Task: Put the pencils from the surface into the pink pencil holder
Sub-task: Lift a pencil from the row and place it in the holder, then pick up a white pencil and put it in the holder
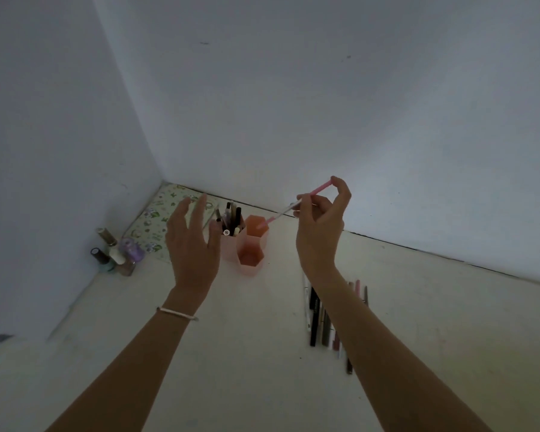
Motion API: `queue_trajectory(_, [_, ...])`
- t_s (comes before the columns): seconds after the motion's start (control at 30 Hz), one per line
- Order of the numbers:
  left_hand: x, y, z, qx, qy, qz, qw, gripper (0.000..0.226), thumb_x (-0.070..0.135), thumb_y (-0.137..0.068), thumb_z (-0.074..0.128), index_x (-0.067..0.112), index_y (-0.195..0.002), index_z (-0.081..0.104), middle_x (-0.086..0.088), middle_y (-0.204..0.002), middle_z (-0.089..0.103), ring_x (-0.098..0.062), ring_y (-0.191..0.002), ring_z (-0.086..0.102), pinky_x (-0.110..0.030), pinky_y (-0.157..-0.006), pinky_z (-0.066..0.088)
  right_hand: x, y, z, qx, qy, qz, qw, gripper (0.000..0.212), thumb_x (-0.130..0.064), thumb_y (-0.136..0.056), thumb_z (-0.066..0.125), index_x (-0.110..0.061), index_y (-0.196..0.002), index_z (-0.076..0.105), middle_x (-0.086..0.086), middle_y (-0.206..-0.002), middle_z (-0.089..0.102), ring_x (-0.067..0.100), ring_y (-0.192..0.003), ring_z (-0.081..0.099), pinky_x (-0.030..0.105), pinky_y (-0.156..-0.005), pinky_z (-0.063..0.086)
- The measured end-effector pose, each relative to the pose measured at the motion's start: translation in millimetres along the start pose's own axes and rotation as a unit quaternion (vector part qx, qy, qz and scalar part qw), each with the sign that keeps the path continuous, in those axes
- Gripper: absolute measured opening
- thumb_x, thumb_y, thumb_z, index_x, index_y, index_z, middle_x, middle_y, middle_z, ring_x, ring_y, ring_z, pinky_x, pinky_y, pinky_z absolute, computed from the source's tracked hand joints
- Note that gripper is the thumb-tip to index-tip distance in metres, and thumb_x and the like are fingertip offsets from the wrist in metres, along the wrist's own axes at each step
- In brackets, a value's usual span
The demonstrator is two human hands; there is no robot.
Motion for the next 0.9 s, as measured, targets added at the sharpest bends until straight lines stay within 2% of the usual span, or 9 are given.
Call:
queue_trajectory(0.1, [-13.6,5.7,-13.5,0.016,0.05,-0.036,0.998,0.046,0.006,-0.093,0.05,0.003,-0.138,0.046,-0.019,-0.135,0.048,-0.035,-0.128,0.043,-0.044,-0.109,0.035,-13.5,2.8,31.5,-0.031,0.024,-0.05,0.998,0.039,-0.016,-0.098,0.052,-0.031,-0.128,0.032,-0.001,-0.086,0.071,0.008,-0.075,0.069,0.021,-0.071,0.057])
queue_trajectory(0.2, [-18.6,8.8,-21.8,0.007,0.082,-0.044,0.996,0.044,0.001,-0.091,0.048,0.006,-0.135,0.046,-0.015,-0.13,0.048,-0.032,-0.118,0.05,-0.049,-0.098,0.045,-15.5,10.8,65.8,-0.085,0.078,-0.082,0.99,0.034,-0.021,-0.101,0.05,-0.03,-0.127,0.031,0.0,-0.098,0.069,0.0,-0.077,0.068,0.013,-0.065,0.053])
queue_trajectory(0.33, [-20.4,13.7,-25.8,0.002,0.108,-0.053,0.993,0.044,0.001,-0.089,0.046,0.014,-0.131,0.047,-0.003,-0.128,0.046,-0.017,-0.103,0.055,-0.042,-0.08,0.054,5.8,29.3,99.4,-0.197,0.212,-0.1,0.952,0.026,-0.019,-0.1,0.047,-0.029,-0.123,0.039,-0.004,-0.102,0.064,0.018,-0.083,0.068,0.037,-0.071,0.058])
queue_trajectory(0.43, [-13.7,15.7,-22.1,-0.01,0.125,-0.062,0.99,0.044,0.0,-0.088,0.047,0.015,-0.129,0.048,0.001,-0.126,0.046,-0.011,-0.095,0.054,-0.035,-0.075,0.055,7.6,45.5,107.5,-0.228,0.318,-0.197,0.899,0.028,-0.008,-0.096,0.051,-0.01,-0.121,0.062,0.011,-0.124,0.062,0.03,-0.112,0.058,0.041,-0.095,0.048])
queue_trajectory(0.53, [10.1,15.2,-17.3,-0.016,0.127,-0.031,0.991,0.041,0.0,-0.086,0.049,0.013,-0.124,0.052,0.0,-0.12,0.05,-0.009,-0.087,0.054,-0.026,-0.068,0.052,-3.1,33.1,80.0,-0.164,0.315,-0.188,0.916,0.045,-0.006,-0.09,0.039,-0.009,-0.131,0.057,0.011,-0.134,0.055,0.024,-0.122,0.049,0.038,-0.107,0.037])
queue_trajectory(0.63, [51.5,20.3,-2.7,-0.042,0.134,0.036,0.989,0.027,0.002,-0.086,0.055,0.015,-0.11,0.056,0.002,-0.104,0.056,-0.009,-0.075,0.054,-0.012,-0.059,0.043,-18.0,0.8,31.8,-0.057,0.27,-0.149,0.949,0.05,0.006,-0.083,0.042,-0.01,-0.128,0.056,0.006,-0.127,0.055,0.018,-0.109,0.055,0.029,-0.1,0.038])
queue_trajectory(0.7, [78.1,33.0,25.5,-0.114,0.114,0.057,0.985,0.015,0.01,-0.088,0.058,0.021,-0.098,0.058,0.011,-0.088,0.053,-0.001,-0.065,0.05,-0.007,-0.053,0.038,-28.1,-14.5,4.7,-0.017,0.258,-0.138,0.956,0.05,0.01,-0.081,0.044,-0.012,-0.124,0.056,0.002,-0.122,0.056,0.015,-0.096,0.057,0.026,-0.091,0.04])
queue_trajectory(0.83, [86.7,81.2,111.4,-0.311,0.043,-0.028,0.949,0.011,0.027,-0.091,0.056,0.018,-0.088,0.062,0.006,-0.083,0.064,-0.009,-0.073,0.061,-0.024,-0.067,0.054,-30.1,-27.4,-42.0,0.011,0.241,-0.117,0.963,0.041,0.006,-0.084,0.044,-0.014,-0.117,0.059,0.0,-0.113,0.06,0.017,-0.088,0.058,0.035,-0.082,0.051])
queue_trajectory(0.9, [78.3,104.8,142.1,-0.376,-0.012,-0.081,0.923,0.017,0.03,-0.09,0.055,0.015,-0.088,0.062,-0.001,-0.089,0.067,-0.018,-0.082,0.064,-0.031,-0.073,0.054,-22.9,-26.0,-61.1,0.012,0.261,-0.113,0.959,0.035,0.005,-0.086,0.044,-0.013,-0.11,0.063,0.0,-0.11,0.063,0.016,-0.089,0.06,0.03,-0.079,0.05])
Point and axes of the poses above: each hand's wrist, its own y-axis away from the middle knuckle, its own z-axis out of the palm, x = y × z, the point moved 10 cm from there along -y, towards the middle knuckle
